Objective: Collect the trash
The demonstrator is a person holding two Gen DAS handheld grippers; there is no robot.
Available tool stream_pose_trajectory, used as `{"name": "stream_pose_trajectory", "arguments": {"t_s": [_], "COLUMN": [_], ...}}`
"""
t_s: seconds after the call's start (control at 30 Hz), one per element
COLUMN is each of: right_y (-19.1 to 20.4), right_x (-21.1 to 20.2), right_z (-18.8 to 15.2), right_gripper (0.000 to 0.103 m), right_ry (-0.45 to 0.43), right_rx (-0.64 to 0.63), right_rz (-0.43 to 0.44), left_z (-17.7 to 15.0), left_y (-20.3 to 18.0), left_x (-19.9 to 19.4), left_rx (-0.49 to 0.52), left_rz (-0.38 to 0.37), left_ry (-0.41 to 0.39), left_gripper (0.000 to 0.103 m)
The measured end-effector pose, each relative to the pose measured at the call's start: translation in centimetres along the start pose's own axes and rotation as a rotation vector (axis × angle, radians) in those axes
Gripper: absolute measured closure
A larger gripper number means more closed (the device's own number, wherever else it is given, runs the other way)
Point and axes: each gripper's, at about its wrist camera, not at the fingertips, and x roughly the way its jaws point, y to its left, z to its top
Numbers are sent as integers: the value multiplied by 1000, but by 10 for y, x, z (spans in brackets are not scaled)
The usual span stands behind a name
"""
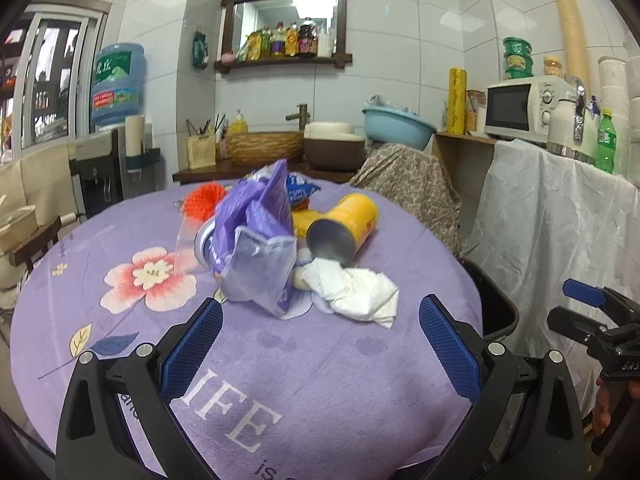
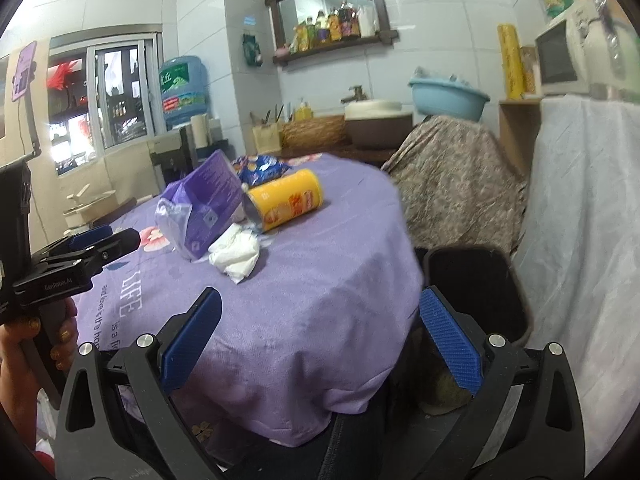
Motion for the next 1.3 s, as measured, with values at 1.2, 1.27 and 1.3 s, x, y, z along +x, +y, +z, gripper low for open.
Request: {"name": "stream_pose_trajectory", "arguments": {"t_s": [1.2, 1.27, 1.3], "right_y": [84, 84, 83], "right_x": [185, 183, 181], "right_z": [54, 52, 52], "right_gripper": [41, 50, 59], "right_ry": [398, 388, 382], "right_rx": [-283, -300, -303], "right_rz": [171, 171, 176], "left_z": [25, 27, 28], "left_y": [70, 69, 68], "left_x": [83, 86, 88], "left_rx": [-225, -232, -233], "left_rz": [-90, -91, -91], "left_ry": [246, 250, 252], "left_gripper": [14, 14, 14]}}
